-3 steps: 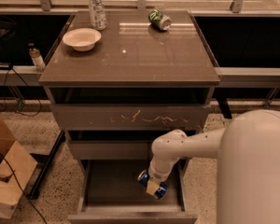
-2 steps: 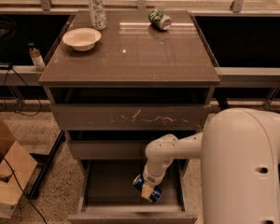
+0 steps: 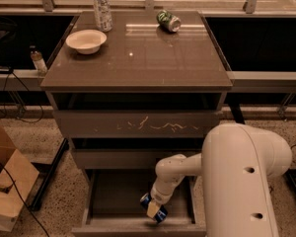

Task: Place pepsi can into bottom drawer

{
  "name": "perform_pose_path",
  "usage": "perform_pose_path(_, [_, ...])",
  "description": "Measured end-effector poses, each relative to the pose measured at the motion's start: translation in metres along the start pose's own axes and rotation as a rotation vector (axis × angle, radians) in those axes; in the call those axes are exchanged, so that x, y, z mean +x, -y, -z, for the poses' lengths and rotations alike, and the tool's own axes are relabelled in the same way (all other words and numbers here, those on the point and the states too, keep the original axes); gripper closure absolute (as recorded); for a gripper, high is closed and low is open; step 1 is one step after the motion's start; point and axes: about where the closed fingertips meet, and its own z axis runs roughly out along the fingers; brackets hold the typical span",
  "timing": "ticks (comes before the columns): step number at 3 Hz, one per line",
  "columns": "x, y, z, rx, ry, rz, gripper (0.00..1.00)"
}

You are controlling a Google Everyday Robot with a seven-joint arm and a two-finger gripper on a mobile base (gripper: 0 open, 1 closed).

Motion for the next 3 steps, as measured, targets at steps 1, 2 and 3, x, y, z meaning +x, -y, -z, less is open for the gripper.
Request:
perform_pose_path(1, [0.004, 0.008, -0.020, -0.021, 0.034, -0.050, 1.00])
perform_pose_path(2, [0.000, 0.021, -0.034, -0.019, 0.061, -0.069, 1.00])
perform_pose_path(3, [-0.002, 0.032, -0.048, -0.024, 0.093, -0.099, 0.98])
